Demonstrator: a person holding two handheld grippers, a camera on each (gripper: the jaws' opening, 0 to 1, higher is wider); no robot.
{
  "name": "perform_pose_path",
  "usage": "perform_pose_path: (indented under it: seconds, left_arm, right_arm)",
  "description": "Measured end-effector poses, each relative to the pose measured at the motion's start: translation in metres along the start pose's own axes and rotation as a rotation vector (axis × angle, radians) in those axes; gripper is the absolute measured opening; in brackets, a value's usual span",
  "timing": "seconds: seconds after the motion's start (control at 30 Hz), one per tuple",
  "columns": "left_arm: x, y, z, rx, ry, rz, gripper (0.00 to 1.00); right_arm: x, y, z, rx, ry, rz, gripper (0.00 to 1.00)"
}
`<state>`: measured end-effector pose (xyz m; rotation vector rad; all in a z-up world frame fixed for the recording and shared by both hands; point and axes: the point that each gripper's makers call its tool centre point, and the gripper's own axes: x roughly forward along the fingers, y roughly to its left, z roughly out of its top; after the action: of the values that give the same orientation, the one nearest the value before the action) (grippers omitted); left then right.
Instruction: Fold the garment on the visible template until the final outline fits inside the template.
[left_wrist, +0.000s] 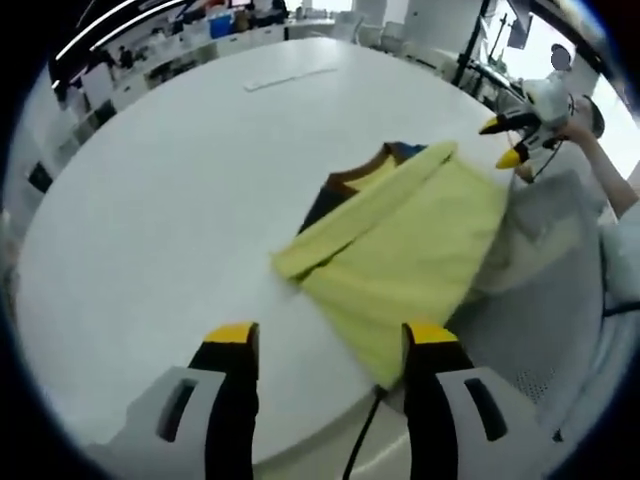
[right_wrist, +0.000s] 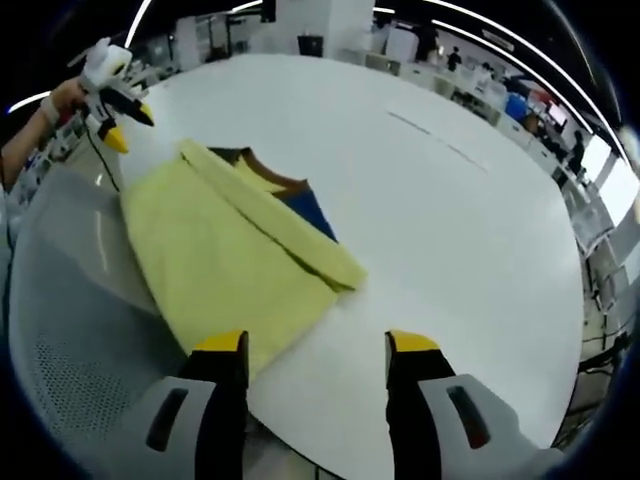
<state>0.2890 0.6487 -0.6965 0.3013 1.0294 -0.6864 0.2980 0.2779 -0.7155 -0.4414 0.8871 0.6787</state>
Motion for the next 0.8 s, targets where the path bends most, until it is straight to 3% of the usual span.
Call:
perform_pose_path:
  seconds: [0.2, 0.8]
  left_arm:
    - [-0.001, 0.002, -0.005, -0.034, -0.009, 0.015, 0.53]
    - [0.001, -0.014, -0.03, -0.082, 0.031, -0.048, 0.42]
  right_arm:
    - [-0.003, 0.009, -0.006, 0.006, 0.007, 0.033, 0.56]
    - [-0.007, 0.032, -0.028, 0.022, 0.049, 0.103, 0.51]
